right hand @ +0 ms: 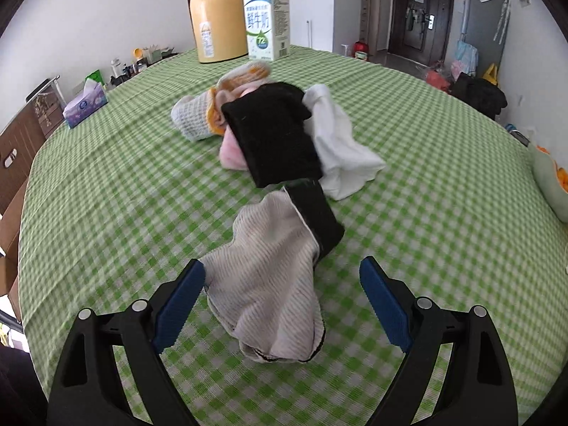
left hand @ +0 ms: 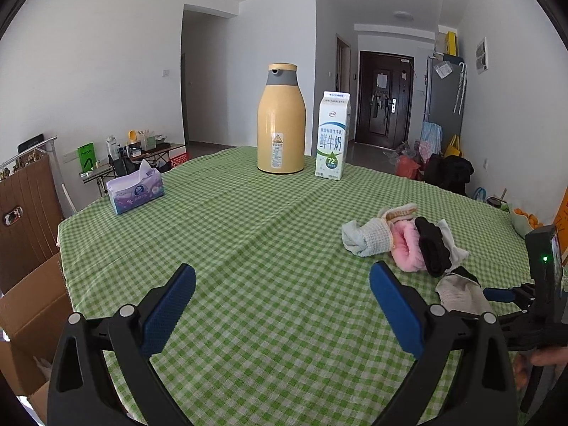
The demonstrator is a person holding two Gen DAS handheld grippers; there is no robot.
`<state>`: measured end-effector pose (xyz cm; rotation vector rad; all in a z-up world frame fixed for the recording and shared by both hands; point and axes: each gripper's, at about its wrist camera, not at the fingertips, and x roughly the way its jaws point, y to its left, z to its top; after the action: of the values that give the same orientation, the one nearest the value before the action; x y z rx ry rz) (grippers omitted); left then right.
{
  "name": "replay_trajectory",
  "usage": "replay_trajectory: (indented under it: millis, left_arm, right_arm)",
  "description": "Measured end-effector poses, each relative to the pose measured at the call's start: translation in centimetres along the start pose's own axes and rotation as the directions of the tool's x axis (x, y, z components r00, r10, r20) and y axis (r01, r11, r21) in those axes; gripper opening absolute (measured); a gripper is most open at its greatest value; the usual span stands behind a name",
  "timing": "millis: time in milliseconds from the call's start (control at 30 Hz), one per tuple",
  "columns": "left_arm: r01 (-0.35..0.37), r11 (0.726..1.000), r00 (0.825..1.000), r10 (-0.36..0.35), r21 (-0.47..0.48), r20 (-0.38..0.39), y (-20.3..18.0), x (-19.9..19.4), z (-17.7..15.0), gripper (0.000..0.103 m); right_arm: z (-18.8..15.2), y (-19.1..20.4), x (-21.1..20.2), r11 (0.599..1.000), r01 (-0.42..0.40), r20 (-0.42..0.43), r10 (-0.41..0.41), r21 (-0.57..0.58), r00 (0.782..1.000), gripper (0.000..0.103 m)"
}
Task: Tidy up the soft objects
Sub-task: 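Grasp the grey-and-black sock with the right tool while the left tool grasps the black sock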
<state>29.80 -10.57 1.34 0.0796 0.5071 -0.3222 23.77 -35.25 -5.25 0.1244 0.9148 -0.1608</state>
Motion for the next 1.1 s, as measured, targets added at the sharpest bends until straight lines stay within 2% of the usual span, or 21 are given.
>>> replay_trajectory:
  millis: [133, 167, 267, 367, 433, 567, 600, 667, 733, 833, 900, 933, 967, 1000, 1033, 1100]
  left_arm:
    - [0.012, 1.0, 1.0, -0.012, 0.017, -0.02, -1.2, 0.9, 0.1, 0.095]
    - [0.018, 1.0, 0.999, -0.017, 0.023, -0.027, -1.6, 1.4, 0.1, 0.095]
    - [0.039, 0.998, 0.998, -0.037, 0.04, -0.053, -3.1, 2.6, 0.1, 0.095]
    - [0.093, 0.994, 0.992, -0.088, 0.053, -0.093, -5.0, 4.1, 0.2, 0.095]
    - [0.143, 0.987, 0.984, -0.133, 0.075, -0.12, -6.7, 5.3, 0.3, 0.095]
    - [0.262, 0.962, 0.952, -0.245, 0.079, -0.184, -10.9, 8.4, 1.3, 0.093]
    - [0.291, 0.954, 0.942, -0.271, 0.076, -0.198, -12.0, 9.2, 1.5, 0.087]
    - [0.318, 0.946, 0.928, -0.295, 0.071, -0.229, -13.9, 10.9, 1.7, 0.062]
    - [0.326, 0.944, 0.917, -0.303, 0.05, -0.259, -15.4, 12.8, 2.1, 0.049]
    - [0.33, 0.944, 0.905, -0.308, 0.026, -0.293, -16.8, 15.1, 2.2, 0.05]
    - [0.322, 0.946, 0.903, -0.3, 0.025, -0.308, -17.3, 16.1, 2.2, 0.05]
    - [0.317, 0.948, 0.908, -0.295, 0.025, -0.298, -17.5, 16.2, 2.2, 0.041]
    - [0.314, 0.949, 0.913, -0.295, 0.024, -0.281, -17.5, 16.1, 2.3, 0.016]
    - [0.316, 0.948, 0.915, -0.3, 0.019, -0.272, -17.5, 15.7, 2.5, 0.008]
    - [0.331, 0.944, 0.91, -0.316, 0.009, -0.267, -17.4, 15.3, 2.7, 0.005]
    - [0.349, 0.937, 0.914, -0.338, 0.01, -0.225, -17.0, 13.7, 3.3, 0.004]
  right_arm:
    - [-0.1, 0.0, 0.7, 0.999, -0.054, -0.001, 0.054, 0.005, 0.999, 0.067]
    - [-0.2, -0.2, 0.8, 0.997, -0.072, 0.002, 0.072, 0.004, 0.997, 0.059]
    - [-0.5, -0.7, 0.1, 0.993, -0.116, 0.024, 0.115, 0.006, 0.993, 0.024]
    - [-0.6, -2.2, -1.7, 0.997, -0.067, 0.096, 0.064, 0.028, 0.993, 0.022]
    - [-0.6, -4.1, -2.6, 0.994, -0.051, 0.152, 0.037, 0.091, 0.988, 0.022]
    - [-1.0, -8.2, -4.0, 0.971, -0.038, 0.241, -0.021, 0.235, 0.97, 0.022]
    - [-1.2, -8.9, -4.2, 0.965, -0.03, 0.25, -0.037, 0.259, 0.968, 0.022]
    - [-1.4, -9.9, -4.6, 0.955, -0.017, 0.262, -0.064, 0.296, 0.963, 0.022]
    - [-1.6, -10.3, -5.0, 0.95, -0.017, 0.265, -0.07, 0.313, 0.962, 0.022]
    - [-1.4, -10.5, -5.4, 0.952, -0.015, 0.275, -0.073, 0.304, 0.959, 0.022]
    - [-1.4, -10.5, -5.1, 0.952, -0.021, 0.278, -0.068, 0.304, 0.958, 0.022]
    - [-1.4, -10.5, -5.1, 0.952, -0.028, 0.276, -0.06, 0.303, 0.959, 0.022]
    - [-1.5, -10.5, -5.0, 0.953, -0.029, 0.275, -0.057, 0.302, 0.96, 0.022]
    - [-1.6, -10.5, -5.1, 0.952, -0.028, 0.277, -0.061, 0.304, 0.959, 0.022]
    - [-1.6, -10.3, -5.1, 0.953, -0.028, 0.277, -0.059, 0.302, 0.959, 0.022]
    - [-1.5, -10.2, -5.0, 0.953, -0.031, 0.277, -0.056, 0.301, 0.959, 0.022]
